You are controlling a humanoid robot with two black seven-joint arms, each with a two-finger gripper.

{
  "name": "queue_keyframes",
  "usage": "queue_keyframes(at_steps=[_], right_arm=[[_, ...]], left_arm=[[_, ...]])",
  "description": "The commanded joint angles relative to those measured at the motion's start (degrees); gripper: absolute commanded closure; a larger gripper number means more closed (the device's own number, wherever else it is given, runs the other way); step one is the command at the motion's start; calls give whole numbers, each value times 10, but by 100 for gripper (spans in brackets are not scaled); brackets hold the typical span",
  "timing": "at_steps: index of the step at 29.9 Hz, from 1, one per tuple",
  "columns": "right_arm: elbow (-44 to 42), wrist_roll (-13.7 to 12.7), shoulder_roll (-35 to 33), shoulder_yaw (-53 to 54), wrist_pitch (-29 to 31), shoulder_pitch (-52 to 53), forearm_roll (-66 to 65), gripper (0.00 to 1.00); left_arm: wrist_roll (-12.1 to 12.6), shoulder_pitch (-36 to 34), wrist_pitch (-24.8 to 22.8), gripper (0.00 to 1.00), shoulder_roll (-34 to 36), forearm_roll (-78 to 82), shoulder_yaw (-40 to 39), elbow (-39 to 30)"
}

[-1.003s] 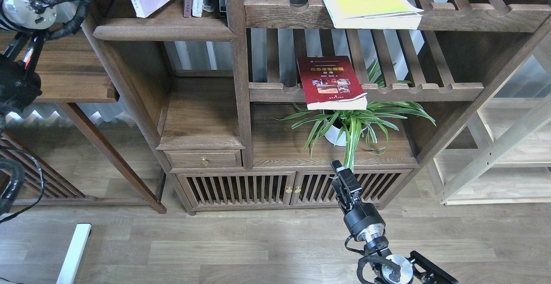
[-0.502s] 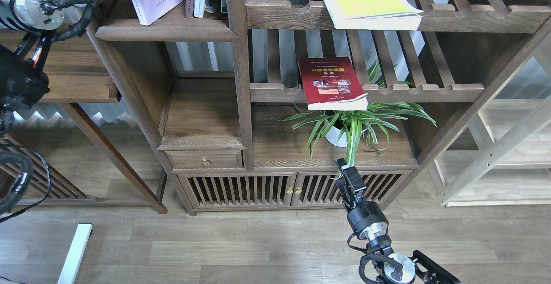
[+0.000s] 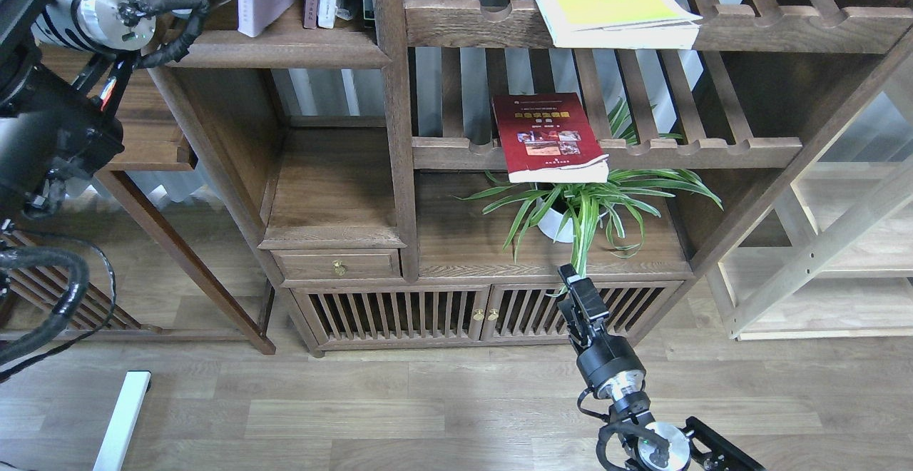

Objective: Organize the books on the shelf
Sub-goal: 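Insert the white book among the top-shelf books and release it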

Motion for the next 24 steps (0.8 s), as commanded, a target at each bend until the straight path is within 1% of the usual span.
queue_keyframes(at_steps=[1, 6, 10, 12, 20, 24], right_arm=[[0, 0, -2, 0, 0, 0, 0, 1], [0, 0, -2, 0, 0, 0, 0, 1], [-1, 0, -2, 0, 0, 0, -1, 1], [-1, 0, -3, 0, 0, 1, -1, 1], [-3, 0, -3, -1, 0, 1, -1, 1], [-3, 0, -2, -1, 0, 1, -1, 1]], left_arm=[[0, -2, -1, 45, 5, -1, -2, -6], [0, -6, -3, 38, 7, -1, -8, -12], [0, -11, -3, 36, 10, -1, -10, -19], [0, -16, -3, 33, 13, -1, -13, -19], [0, -53, -2, 32, 13, -1, -15, -19], [0, -59, -1, 32, 14, -2, -17, -19]])
